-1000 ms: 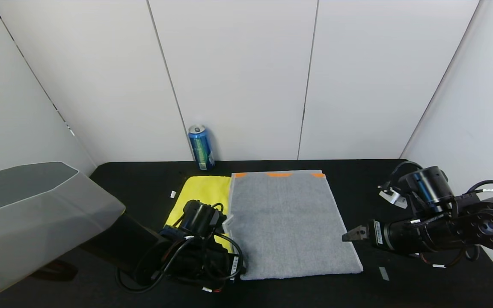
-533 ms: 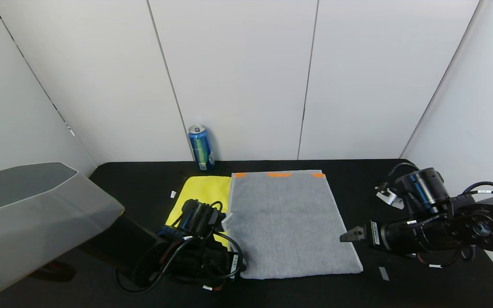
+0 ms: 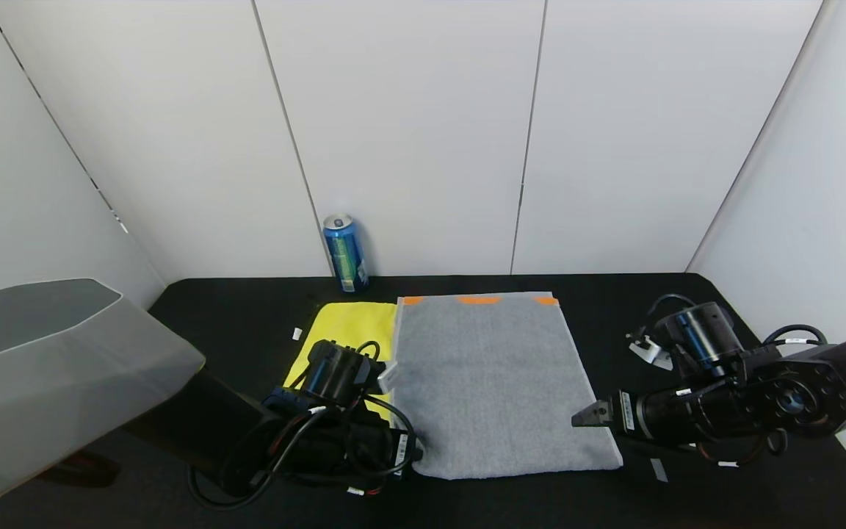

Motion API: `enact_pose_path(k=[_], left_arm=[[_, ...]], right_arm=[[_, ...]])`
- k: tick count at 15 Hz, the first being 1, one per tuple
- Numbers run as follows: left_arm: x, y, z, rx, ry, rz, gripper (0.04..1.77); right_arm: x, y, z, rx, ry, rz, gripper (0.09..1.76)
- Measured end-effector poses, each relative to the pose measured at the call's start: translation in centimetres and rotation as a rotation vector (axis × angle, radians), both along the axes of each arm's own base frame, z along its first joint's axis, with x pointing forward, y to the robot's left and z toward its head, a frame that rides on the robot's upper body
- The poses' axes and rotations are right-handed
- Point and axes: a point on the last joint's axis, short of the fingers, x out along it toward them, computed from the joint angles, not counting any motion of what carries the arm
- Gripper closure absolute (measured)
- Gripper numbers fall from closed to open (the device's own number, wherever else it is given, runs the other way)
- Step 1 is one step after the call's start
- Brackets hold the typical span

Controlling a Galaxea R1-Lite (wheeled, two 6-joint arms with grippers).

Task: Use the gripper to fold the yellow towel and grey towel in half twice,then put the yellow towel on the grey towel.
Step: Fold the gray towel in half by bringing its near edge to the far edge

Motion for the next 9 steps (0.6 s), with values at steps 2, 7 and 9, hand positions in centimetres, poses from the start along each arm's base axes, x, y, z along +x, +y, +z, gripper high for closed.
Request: enact_pose_path(k=[2, 7, 9], left_arm=[[0.0, 0.0, 0.2, -0.003, -0.005, -0.001, 1.67], [-0.1, 0.1, 0.5, -0.005, -0.014, 0.001, 1.67], [-0.1, 0.1, 0.6, -0.007, -0.017, 0.001, 1.67]], right_arm=[[0.0, 0.4, -0.4, -0.029, 0.003, -0.002, 0.14], [-0.2, 1.7, -1.3, -0.083, 0.016, 0.007, 0.14], [-0.2, 1.9, -1.5, -0.101, 0.016, 0.006, 0.14]])
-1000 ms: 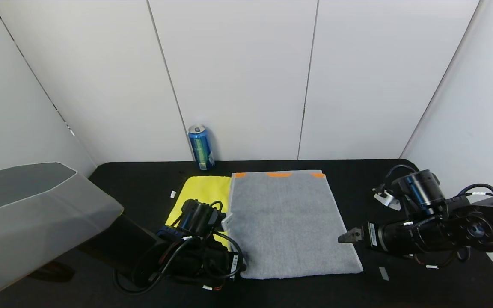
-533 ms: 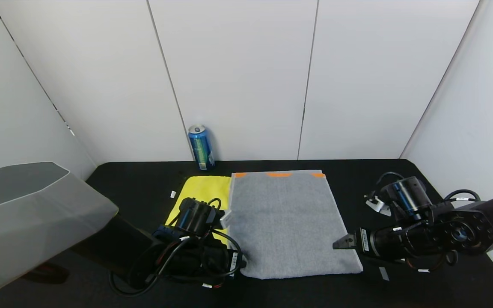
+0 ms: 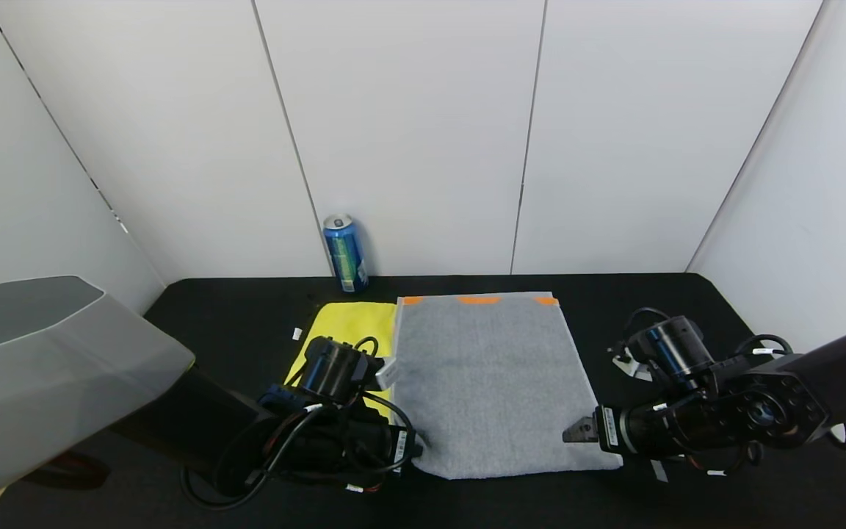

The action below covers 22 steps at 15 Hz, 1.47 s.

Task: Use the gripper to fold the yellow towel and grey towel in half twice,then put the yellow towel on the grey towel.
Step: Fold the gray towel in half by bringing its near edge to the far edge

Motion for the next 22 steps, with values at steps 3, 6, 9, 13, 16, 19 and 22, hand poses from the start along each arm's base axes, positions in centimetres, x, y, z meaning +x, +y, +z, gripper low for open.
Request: enact_pose_path(k=[3, 6, 9, 13, 16, 19, 22], left_arm=[[-0.1, 0.1, 0.2, -0.003, -0.006, 0.001, 1.67], [-0.1, 0.2, 0.4, -0.004, -0.008, 0.003, 1.67], [-0.1, 0.2, 0.4, -0.005, -0.010, 0.003, 1.67], [-0.1, 0.2, 0.4, -0.006, -0.010, 0.004, 1.67], [0.0, 0.2, 0.4, -0.005, -0.010, 0.004, 1.67], [0.0, 0.2, 0.4, -0.005, -0.010, 0.005, 1.67], [0.0, 0.2, 0.4, -0.005, -0.009, 0.006, 1.67]], right_arm=[[0.0, 0.8, -0.4, -0.034, -0.002, 0.003, 0.14], [0.1, 1.2, -0.6, -0.039, 0.002, 0.011, 0.14], [0.2, 1.4, -0.7, -0.039, 0.000, 0.016, 0.14], [0.4, 1.6, -0.6, -0.042, 0.009, 0.020, 0.14], [0.6, 1.8, -0.5, -0.047, 0.023, 0.023, 0.14], [0.8, 2.0, -0.5, -0.045, 0.020, 0.027, 0.14], [0.9, 2.1, -0.5, -0.045, 0.019, 0.028, 0.14]])
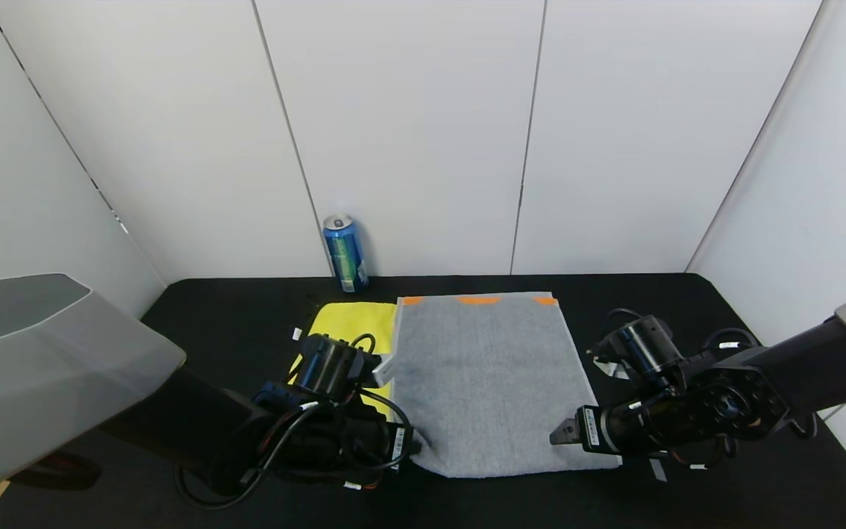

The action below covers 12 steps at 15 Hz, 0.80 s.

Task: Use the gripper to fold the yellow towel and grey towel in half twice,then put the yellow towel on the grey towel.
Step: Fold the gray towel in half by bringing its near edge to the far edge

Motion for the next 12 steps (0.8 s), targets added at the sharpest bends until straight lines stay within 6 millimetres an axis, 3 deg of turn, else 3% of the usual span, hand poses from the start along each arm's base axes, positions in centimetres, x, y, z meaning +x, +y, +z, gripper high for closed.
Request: enact_pose_path(k=[12], left_arm=[[0.06, -0.03, -0.21, 0.003, 0.004, 0.001, 1.67]], right_arm=[[-0.30, 0.12, 0.30, 0.029, 0.000, 0.023, 0.14]])
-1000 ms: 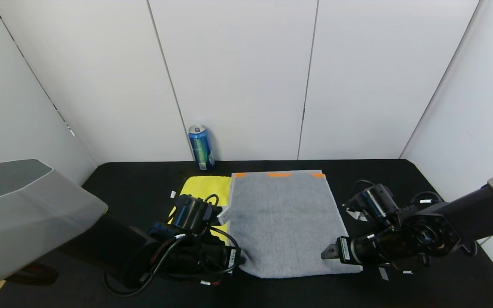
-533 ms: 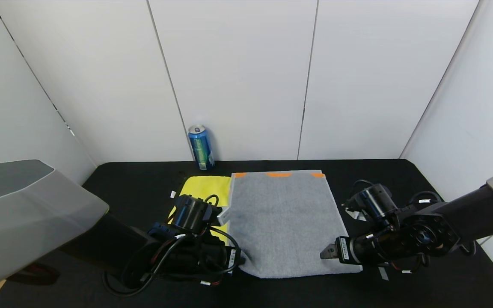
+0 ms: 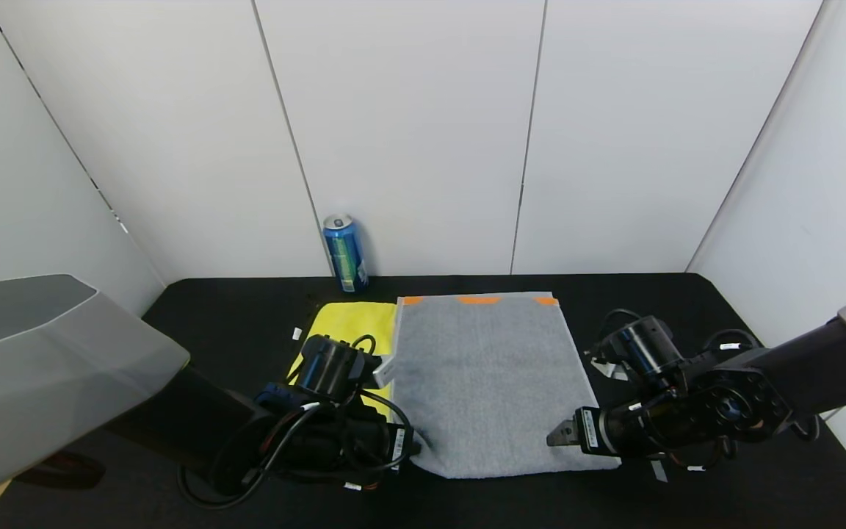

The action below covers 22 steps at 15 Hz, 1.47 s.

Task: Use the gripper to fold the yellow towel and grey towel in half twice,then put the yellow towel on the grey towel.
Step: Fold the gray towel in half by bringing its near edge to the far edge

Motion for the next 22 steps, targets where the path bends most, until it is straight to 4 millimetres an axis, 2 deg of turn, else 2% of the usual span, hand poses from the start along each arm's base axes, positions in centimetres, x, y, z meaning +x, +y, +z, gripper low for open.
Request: enact_pose_path(k=[5, 9, 12, 13, 14, 22], left_arm=[[0.02, -0.01, -0.11, 0.002, 0.003, 0.000, 1.67], [0.05, -0.03, -0.16, 0.002, 0.003, 0.000, 1.67], [0.06, -0.03, -0.18, 0.003, 0.004, 0.000, 1.67], [0.06, -0.03, -0.19, 0.003, 0.004, 0.000, 1.67], [0.06, -0.02, -0.19, 0.003, 0.004, 0.000, 1.67], [-0.02, 0.20, 0.19, 0.002, -0.006, 0.008, 1.67]], right_arm=[[-0.04, -0.62, 0.51, 0.058, 0.012, 0.014, 0.14], [-0.13, -0.68, 0.58, 0.058, 0.009, 0.017, 0.78], [-0.16, -0.65, 0.58, 0.057, 0.009, 0.018, 1.09], [-0.17, -0.61, 0.58, 0.056, 0.008, 0.019, 1.54], [-0.16, -0.60, 0.59, 0.057, 0.007, 0.020, 1.71], [-0.29, -0.75, 0.68, 0.052, 0.007, 0.016, 1.71]])
